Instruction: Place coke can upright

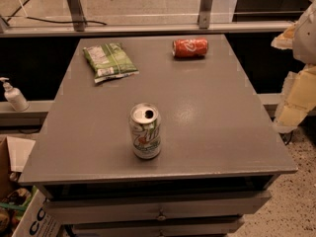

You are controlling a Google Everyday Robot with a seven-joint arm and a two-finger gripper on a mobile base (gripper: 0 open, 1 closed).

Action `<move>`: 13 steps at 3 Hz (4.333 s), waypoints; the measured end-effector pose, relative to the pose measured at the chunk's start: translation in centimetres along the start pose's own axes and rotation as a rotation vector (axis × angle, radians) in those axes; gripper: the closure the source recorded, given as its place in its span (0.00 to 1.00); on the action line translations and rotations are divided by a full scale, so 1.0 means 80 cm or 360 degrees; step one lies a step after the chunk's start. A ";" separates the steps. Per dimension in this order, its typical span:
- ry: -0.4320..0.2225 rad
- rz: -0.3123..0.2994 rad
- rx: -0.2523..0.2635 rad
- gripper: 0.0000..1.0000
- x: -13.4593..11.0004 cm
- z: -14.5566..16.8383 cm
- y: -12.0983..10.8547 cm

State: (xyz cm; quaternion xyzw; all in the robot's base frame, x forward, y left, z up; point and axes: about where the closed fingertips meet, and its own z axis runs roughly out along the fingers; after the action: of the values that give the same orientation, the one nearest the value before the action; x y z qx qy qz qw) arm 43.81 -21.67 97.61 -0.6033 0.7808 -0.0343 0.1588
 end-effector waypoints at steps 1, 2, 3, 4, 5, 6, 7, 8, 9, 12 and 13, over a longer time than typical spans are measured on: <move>0.0000 0.0000 0.0000 0.00 0.000 0.000 0.000; -0.0044 -0.0018 0.0000 0.00 -0.005 0.004 -0.008; -0.0189 -0.0084 -0.0030 0.00 -0.034 0.029 -0.046; -0.0267 -0.0127 -0.0050 0.00 -0.052 0.047 -0.073; -0.0331 -0.0231 -0.0045 0.00 -0.089 0.080 -0.131; -0.0338 -0.0170 0.0050 0.00 -0.115 0.118 -0.187; -0.0338 -0.0170 0.0050 0.00 -0.115 0.118 -0.187; -0.0364 -0.0158 0.0077 0.00 -0.114 0.123 -0.193; -0.0449 -0.0160 0.0142 0.00 -0.125 0.143 -0.219; -0.0603 -0.0184 0.0174 0.00 -0.191 0.228 -0.316; -0.0557 -0.0074 0.0273 0.00 -0.195 0.239 -0.343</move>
Offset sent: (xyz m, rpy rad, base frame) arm 0.0387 0.0117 -0.0079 0.1098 -0.0193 0.0873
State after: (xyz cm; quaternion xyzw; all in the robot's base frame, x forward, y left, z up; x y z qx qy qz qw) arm 78.35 -11.54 89.42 -0.6022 0.7213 0.0012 0.3420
